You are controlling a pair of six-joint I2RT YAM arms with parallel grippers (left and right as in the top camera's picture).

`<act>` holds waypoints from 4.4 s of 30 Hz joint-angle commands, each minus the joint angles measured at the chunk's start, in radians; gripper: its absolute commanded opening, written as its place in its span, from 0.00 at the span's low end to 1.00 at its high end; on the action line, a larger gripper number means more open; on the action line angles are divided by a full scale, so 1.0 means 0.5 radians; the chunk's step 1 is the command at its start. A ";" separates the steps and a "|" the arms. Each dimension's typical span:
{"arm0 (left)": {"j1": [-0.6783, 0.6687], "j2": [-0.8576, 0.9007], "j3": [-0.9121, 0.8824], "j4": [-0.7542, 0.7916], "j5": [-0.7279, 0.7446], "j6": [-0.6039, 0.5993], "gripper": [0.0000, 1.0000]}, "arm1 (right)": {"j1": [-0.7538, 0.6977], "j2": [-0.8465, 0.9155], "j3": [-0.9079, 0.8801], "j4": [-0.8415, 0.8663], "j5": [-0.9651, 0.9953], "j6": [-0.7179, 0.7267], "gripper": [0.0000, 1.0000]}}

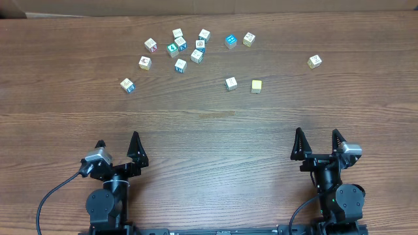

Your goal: Form a tower

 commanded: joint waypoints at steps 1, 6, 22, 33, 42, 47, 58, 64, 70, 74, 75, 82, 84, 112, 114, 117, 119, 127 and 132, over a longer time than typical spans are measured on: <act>-0.006 -0.015 -0.007 0.004 0.010 -0.013 1.00 | -0.008 -0.024 -0.021 0.007 -0.003 0.001 1.00; -0.006 -0.015 -0.007 0.004 0.010 -0.013 1.00 | -0.008 -0.024 -0.021 0.007 -0.003 0.001 1.00; -0.006 -0.015 -0.007 0.004 0.010 -0.013 0.99 | -0.008 -0.024 -0.021 0.007 -0.003 0.001 1.00; -0.006 -0.015 -0.007 0.004 0.010 -0.013 1.00 | -0.008 -0.024 -0.021 0.007 -0.003 0.001 1.00; -0.006 -0.015 -0.007 0.004 0.010 -0.013 0.99 | -0.008 -0.024 -0.021 0.007 -0.003 0.001 1.00; -0.006 -0.015 -0.007 0.004 0.010 -0.013 1.00 | -0.008 -0.024 -0.021 0.007 -0.003 0.001 1.00; -0.006 -0.015 -0.007 0.004 0.010 -0.013 0.99 | -0.008 -0.024 -0.021 0.007 -0.003 0.001 1.00; -0.006 -0.015 -0.007 0.004 0.010 -0.013 0.99 | -0.008 -0.024 -0.021 0.007 -0.003 0.001 1.00; -0.006 -0.015 -0.007 0.004 0.010 -0.013 1.00 | -0.008 -0.024 -0.021 0.007 -0.003 0.001 1.00; -0.006 -0.015 -0.007 0.004 0.010 -0.013 1.00 | -0.008 -0.024 -0.021 0.007 -0.003 0.001 1.00; -0.006 -0.016 -0.007 0.004 0.010 -0.013 1.00 | -0.008 -0.024 -0.021 0.007 -0.003 0.001 1.00; -0.006 -0.015 -0.007 0.004 0.010 -0.013 1.00 | -0.008 -0.024 -0.021 0.007 -0.003 0.001 1.00; -0.006 -0.015 -0.007 0.004 0.010 -0.013 1.00 | -0.008 -0.024 -0.021 0.007 -0.003 0.001 1.00; -0.006 -0.016 -0.007 0.004 0.010 -0.013 1.00 | -0.008 -0.024 -0.021 0.008 -0.003 0.001 1.00; -0.006 -0.015 -0.007 0.004 0.010 -0.013 0.99 | -0.008 -0.024 -0.021 0.008 -0.004 0.002 1.00; -0.006 -0.015 -0.007 0.004 0.010 -0.013 1.00 | -0.006 -0.024 -0.021 0.005 -0.063 0.002 1.00; -0.006 -0.015 -0.007 0.004 0.010 -0.013 0.99 | -0.006 -0.024 -0.020 0.002 -0.079 0.001 1.00; -0.006 -0.016 -0.007 0.004 0.010 -0.013 1.00 | -0.006 -0.024 0.175 -0.246 -0.161 0.000 1.00; -0.006 -0.016 -0.007 0.004 0.010 -0.013 1.00 | -0.006 -0.024 0.401 -0.457 -0.161 -0.001 1.00</act>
